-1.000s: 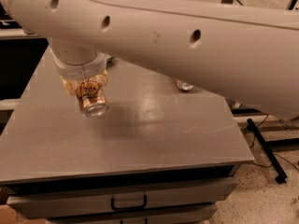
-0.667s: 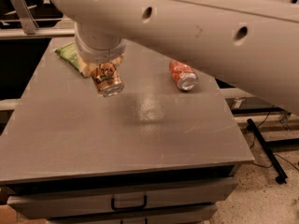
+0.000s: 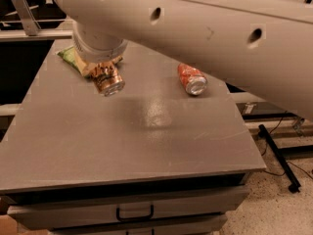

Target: Move orange can near green jalapeno chip bag

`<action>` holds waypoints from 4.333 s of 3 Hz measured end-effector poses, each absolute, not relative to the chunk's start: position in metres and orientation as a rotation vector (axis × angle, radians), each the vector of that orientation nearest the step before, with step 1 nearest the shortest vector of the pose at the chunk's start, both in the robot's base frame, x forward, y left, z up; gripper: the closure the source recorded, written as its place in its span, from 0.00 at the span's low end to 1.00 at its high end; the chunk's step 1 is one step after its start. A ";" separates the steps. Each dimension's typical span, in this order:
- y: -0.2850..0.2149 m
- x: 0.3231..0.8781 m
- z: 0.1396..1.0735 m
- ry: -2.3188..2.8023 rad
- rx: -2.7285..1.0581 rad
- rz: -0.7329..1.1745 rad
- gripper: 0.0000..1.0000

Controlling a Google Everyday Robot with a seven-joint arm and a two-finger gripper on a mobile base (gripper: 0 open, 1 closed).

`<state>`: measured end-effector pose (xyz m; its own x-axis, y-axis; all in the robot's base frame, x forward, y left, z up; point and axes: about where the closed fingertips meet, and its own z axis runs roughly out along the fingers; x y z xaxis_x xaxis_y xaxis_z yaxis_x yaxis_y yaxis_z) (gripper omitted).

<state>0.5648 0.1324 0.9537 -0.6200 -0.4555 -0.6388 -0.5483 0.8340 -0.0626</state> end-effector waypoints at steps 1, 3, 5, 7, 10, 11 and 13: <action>0.140 0.578 0.953 2.282 -0.800 0.224 1.00; 0.178 0.632 0.944 2.067 -0.948 0.465 1.00; 0.195 0.681 0.934 1.871 -0.949 0.755 1.00; 0.192 0.705 0.922 1.646 -1.048 0.879 1.00; 0.160 0.702 0.900 1.503 -1.143 0.916 0.36; 0.154 0.701 0.896 1.498 -1.137 0.920 0.12; 0.138 0.702 0.903 1.502 -1.121 0.886 0.00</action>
Offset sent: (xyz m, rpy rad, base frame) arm 0.0764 0.0526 -0.0104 0.1557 -0.1757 0.4109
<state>0.7019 0.1380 0.9026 -0.0482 -0.2059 -0.9774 -0.9549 0.2966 -0.0154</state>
